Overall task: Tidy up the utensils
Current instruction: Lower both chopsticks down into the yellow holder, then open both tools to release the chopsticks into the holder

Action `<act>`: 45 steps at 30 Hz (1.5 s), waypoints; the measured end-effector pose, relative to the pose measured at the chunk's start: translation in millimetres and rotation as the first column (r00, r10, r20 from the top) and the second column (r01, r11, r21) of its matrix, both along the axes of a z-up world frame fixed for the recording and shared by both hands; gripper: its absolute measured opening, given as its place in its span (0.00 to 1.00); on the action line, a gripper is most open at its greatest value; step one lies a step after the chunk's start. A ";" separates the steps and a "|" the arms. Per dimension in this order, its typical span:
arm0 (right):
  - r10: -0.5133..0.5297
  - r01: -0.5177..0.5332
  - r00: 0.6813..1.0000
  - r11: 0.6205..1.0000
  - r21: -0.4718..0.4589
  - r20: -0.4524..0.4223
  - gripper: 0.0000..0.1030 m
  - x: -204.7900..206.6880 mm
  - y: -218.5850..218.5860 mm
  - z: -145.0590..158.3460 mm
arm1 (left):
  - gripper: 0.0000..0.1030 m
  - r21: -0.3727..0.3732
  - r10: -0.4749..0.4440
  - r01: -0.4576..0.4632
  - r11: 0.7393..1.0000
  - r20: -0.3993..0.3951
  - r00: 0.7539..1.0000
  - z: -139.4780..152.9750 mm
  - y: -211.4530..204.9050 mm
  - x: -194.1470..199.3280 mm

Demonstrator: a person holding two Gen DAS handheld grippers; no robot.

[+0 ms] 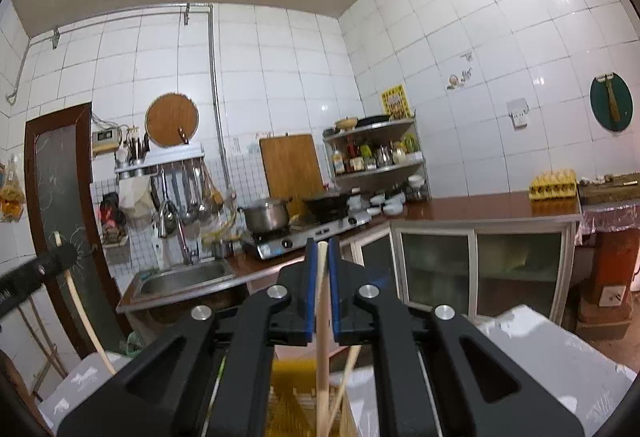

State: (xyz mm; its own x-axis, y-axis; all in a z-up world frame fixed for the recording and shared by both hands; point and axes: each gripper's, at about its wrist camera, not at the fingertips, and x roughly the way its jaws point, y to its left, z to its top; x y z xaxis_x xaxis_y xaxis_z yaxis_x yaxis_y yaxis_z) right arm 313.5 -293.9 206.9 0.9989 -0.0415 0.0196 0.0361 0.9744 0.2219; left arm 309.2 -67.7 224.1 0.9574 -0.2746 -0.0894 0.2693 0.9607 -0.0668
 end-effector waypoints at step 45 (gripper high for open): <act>-0.046 0.006 0.940 0.993 -0.116 -0.339 0.55 -0.2 -7.4 -83.3 | 0.95 -0.001 0.071 -0.073 0.997 -0.250 0.966 -90.6 47.5 26.6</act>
State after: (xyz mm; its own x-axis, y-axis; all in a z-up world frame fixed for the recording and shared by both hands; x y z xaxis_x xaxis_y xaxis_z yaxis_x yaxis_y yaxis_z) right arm 313.4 -301.4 123.6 0.9453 -0.0846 -0.3151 0.1158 0.9899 0.0814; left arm 335.8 -20.2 133.5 0.9222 -0.2080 -0.3259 0.1731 0.9759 -0.1329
